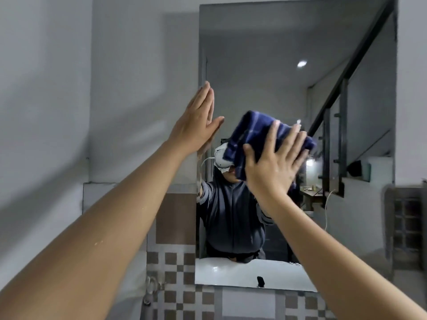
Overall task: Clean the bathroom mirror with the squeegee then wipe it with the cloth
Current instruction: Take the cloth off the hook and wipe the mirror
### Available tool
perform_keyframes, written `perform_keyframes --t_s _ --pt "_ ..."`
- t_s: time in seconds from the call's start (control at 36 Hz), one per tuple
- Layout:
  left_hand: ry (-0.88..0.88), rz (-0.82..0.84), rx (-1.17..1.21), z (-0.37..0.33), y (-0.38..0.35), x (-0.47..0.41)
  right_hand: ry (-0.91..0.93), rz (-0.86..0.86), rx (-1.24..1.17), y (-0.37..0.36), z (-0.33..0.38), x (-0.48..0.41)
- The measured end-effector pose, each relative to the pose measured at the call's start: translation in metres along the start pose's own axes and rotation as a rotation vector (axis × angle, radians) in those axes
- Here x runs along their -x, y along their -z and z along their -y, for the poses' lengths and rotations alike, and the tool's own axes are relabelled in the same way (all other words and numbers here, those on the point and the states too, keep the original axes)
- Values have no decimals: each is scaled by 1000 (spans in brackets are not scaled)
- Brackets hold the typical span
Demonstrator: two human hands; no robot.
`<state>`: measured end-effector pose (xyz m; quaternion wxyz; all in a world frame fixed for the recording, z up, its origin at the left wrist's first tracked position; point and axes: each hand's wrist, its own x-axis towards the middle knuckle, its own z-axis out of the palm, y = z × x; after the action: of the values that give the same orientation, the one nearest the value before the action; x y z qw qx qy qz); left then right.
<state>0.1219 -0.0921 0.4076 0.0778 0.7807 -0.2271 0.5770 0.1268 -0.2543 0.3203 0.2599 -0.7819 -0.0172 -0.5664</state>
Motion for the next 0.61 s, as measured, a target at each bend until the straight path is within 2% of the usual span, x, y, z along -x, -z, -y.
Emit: perform_keyframes --t_s 0.17,0.22,0.33,0.42,0.5,0.61 --pt "-17 0 37 9 3 -1 290 77 66 -27 24 46" --pt "-10 -5 35 9 1 -1 418 100 118 -28 13 53" --pt "15 -38 65 4 -2 1 814 197 307 -16 -27 49" --pt "34 -74 73 2 -7 3 977 235 434 3 -62 31" --pt "77 -111 70 -3 -14 5 945 226 517 26 -100 12" --pt "111 -132 85 -14 -24 12 633 170 450 52 -150 -3"
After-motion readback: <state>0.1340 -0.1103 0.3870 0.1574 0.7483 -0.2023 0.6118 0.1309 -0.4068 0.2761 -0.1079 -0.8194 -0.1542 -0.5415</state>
